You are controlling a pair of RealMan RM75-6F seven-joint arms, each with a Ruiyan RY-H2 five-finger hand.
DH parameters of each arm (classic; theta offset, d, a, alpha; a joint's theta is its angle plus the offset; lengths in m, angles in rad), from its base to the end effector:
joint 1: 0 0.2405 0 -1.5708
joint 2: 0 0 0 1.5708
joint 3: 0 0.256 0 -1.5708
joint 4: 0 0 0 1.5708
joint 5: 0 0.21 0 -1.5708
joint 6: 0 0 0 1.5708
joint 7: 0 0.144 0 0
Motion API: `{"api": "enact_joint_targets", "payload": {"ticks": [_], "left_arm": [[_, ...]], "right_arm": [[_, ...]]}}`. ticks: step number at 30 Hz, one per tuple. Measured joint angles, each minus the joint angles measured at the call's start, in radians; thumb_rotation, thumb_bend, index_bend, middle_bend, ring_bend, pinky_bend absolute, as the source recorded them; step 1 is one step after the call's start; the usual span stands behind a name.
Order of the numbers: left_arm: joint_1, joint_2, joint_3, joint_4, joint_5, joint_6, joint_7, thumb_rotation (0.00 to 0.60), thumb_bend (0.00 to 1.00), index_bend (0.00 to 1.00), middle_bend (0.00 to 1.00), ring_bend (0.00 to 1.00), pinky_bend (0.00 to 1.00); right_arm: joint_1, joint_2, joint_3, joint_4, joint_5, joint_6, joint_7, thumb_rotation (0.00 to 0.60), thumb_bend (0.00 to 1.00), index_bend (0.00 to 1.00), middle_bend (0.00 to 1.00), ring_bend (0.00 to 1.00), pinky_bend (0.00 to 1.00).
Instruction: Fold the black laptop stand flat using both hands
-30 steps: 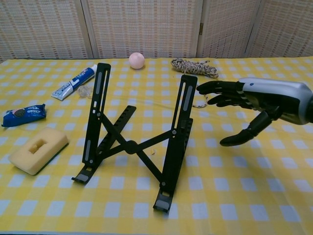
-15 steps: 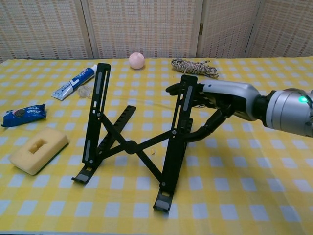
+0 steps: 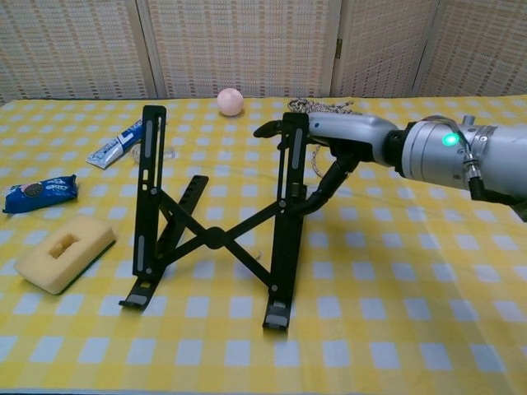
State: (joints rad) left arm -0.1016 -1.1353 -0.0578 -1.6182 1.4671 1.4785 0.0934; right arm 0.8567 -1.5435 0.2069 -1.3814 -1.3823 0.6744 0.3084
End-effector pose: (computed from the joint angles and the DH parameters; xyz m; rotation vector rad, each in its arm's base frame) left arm -0.3093 0.1876 0.1553 -1.3893 -0.8536 -0.8520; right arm -0.1093 -0.3565 -0.0390 2.0745 -1.3661 1.1055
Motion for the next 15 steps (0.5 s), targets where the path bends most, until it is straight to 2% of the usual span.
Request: {"api": "enact_joint_targets", "payload": {"ticks": [8, 11, 15], "left_arm": [[-0.023, 0.002, -0.005, -0.004, 0.004, -0.031, -0.017, 0.6, 0.23, 0.17, 0.05, 0.04, 0.0], [-0.044, 0.007, -0.01, -0.006, 0.006, -0.063, -0.059, 0.6, 0.23, 0.17, 0.06, 0.04, 0.01], [-0.081, 0.012, -0.02, -0.006, 0.016, -0.109, -0.156, 0.6, 0.23, 0.17, 0.08, 0.06, 0.03]], "right_arm": [[0.048, -0.026, 0.031, 0.093, 0.019, -0.012, 0.01, 0.6, 0.18, 0.0, 0.04, 0.09, 0.0], [0.049, -0.016, 0.034, 0.078, 0.02, -0.011, 0.045, 0.6, 0.18, 0.0, 0.04, 0.08, 0.0], [0.038, 0.028, 0.031, 0.005, 0.005, -0.004, 0.124, 0.6, 0.18, 0.0, 0.04, 0.08, 0.0]]}}
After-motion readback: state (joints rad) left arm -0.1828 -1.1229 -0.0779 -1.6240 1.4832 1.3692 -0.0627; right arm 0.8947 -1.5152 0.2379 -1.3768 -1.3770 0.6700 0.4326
